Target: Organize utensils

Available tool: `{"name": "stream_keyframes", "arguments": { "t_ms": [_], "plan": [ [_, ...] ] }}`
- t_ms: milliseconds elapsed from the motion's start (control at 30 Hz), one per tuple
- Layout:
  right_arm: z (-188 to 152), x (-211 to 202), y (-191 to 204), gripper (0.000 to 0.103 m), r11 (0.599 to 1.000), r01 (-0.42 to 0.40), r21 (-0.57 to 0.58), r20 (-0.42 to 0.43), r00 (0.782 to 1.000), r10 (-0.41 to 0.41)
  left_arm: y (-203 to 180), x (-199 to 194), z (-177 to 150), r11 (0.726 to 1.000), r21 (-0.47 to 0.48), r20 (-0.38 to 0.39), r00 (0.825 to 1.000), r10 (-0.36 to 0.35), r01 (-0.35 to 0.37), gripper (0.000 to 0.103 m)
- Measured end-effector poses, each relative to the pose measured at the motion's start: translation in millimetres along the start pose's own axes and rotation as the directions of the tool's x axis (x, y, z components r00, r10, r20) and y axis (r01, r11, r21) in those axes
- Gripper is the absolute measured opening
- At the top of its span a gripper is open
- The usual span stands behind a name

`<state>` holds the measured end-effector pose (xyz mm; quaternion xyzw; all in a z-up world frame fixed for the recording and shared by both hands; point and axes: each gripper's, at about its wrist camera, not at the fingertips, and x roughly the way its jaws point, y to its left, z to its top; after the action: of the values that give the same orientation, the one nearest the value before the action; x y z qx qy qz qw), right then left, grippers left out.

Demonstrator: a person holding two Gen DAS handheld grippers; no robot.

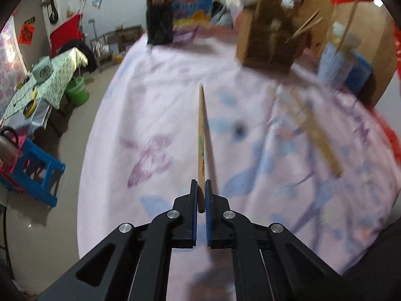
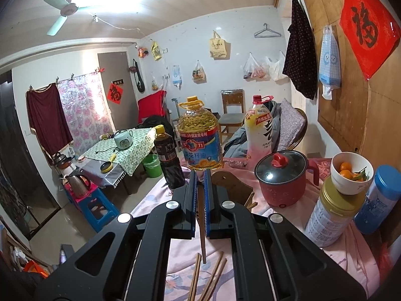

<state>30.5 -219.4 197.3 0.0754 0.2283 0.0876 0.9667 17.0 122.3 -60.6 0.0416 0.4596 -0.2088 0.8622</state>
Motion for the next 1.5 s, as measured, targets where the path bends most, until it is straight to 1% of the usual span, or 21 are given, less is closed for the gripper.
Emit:
{"name": "stream_keyframes", "arguments": {
  "t_ms": [67, 133, 233, 267, 367, 500, 633, 733, 867, 900, 933, 1067, 1200, 1267, 1333, 1400, 1467, 1500],
  "plan": [
    [-0.6, 0.2, 0.2, 0.006, 1.000, -0.003, 0.003, 0.000, 1.000, 0.003, -13.3, -28.0, 21.9, 1.000, 0.018, 0.070, 0.997, -0.006, 0.005, 0.006],
    [-1.0, 0.3, 0.2, 0.006, 1.000, -0.007, 0.006, 0.002, 1.000, 0.007, -24.9, -54.2, 44.3, 0.999, 0.039, 0.132, 0.991, -0.013, 0.007, 0.006],
    [-0.9, -2.7, -1.2, 0.006, 1.000, -0.013, 0.012, 0.013, 1.000, 0.013, -40.0, -92.1, 77.9, 0.998, 0.060, 0.219, 0.975, -0.025, 0.012, 0.006],
    [-0.9, -3.0, -2.2, 0.006, 1.000, -0.014, 0.014, 0.015, 1.000, 0.013, -44.9, -99.1, 86.2, 0.998, 0.065, 0.236, 0.971, -0.030, 0.015, 0.006],
    [-1.9, -7.1, -6.8, 0.006, 1.000, -0.014, 0.026, 0.025, 1.000, 0.013, -61.0, -115.0, 115.3, 0.996, 0.086, 0.269, 0.962, -0.057, 0.034, 0.006],
    [-4.3, -11.3, -15.6, 0.006, 0.999, -0.008, 0.043, 0.032, 0.999, 0.007, -79.4, -118.9, 145.7, 0.991, 0.116, 0.264, 0.960, -0.091, 0.062, 0.006],
    [-6.1, -13.1, -26.7, 0.006, 0.998, 0.000, 0.063, 0.034, 0.999, -0.003, -99.9, -115.6, 180.1, 0.986, 0.132, 0.255, 0.957, -0.138, 0.107, 0.006],
    [-5.1, -11.8, -34.1, 0.006, 0.997, 0.005, 0.074, 0.035, 0.999, -0.008, -110.0, -114.8, 203.4, 0.982, 0.143, 0.266, 0.951, -0.158, 0.123, 0.006],
    [3.4, -2.7, -39.8, 0.006, 0.998, 0.003, 0.069, 0.036, 0.999, -0.006, -127.4, -115.9, 248.6, 0.979, 0.172, 0.313, 0.937, -0.157, 0.106, 0.006],
    [8.1, 0.6, -40.6, 0.006, 0.998, 0.001, 0.064, 0.041, 0.999, -0.004, -129.8, -116.5, 258.7, 0.979, 0.175, 0.321, 0.934, -0.158, 0.106, 0.006],
    [12.4, 3.9, -41.0, 0.006, 0.998, 0.000, 0.058, 0.048, 0.999, -0.003, -135.2, -115.2, 276.5, 0.978, 0.180, 0.336, 0.929, -0.158, 0.101, 0.006],
    [35.2, 23.8, -42.6, 0.006, 0.999, -0.010, 0.037, 0.076, 0.997, 0.007, -148.2, -103.8, 326.5, 0.979, 0.178, 0.364, 0.918, -0.156, 0.096, 0.006],
    [50.1, 55.0, -48.0, 0.006, 1.000, -0.006, 0.031, 0.094, 0.996, 0.003, -156.5, -84.9, 359.4, 0.984, 0.166, 0.389, 0.912, -0.131, 0.070, 0.006],
    [51.7, 73.9, -52.9, 0.006, 0.999, 0.004, 0.033, 0.093, 0.996, -0.007, -160.4, -66.9, 370.6, 0.986, 0.155, 0.392, 0.914, -0.110, 0.053, 0.006],
    [49.7, 90.3, -56.7, 0.006, 0.999, 0.019, 0.031, 0.087, 0.996, -0.022, -163.1, -47.9, 373.6, 0.988, 0.152, 0.388, 0.918, -0.079, 0.021, 0.006],
    [42.3, 107.7, -61.0, 0.006, 0.999, 0.030, 0.034, 0.067, 0.997, -0.032, -162.2, -27.8, 373.7, 0.990, 0.140, 0.368, 0.927, -0.074, 0.023, 0.006],
    [33.0, 124.0, -66.3, 0.008, 0.998, 0.038, 0.041, 0.029, 0.999, -0.039, -160.4, -3.2, 369.5, 0.991, 0.130, 0.323, 0.943, -0.076, 0.036, 0.006],
    [26.4, 130.8, -69.8, 0.011, 0.998, 0.039, 0.053, -0.004, 0.999, -0.039, -159.6, 4.0, 366.7, 0.992, 0.121, 0.309, 0.949, -0.063, 0.027, 0.011]
  ]
}}
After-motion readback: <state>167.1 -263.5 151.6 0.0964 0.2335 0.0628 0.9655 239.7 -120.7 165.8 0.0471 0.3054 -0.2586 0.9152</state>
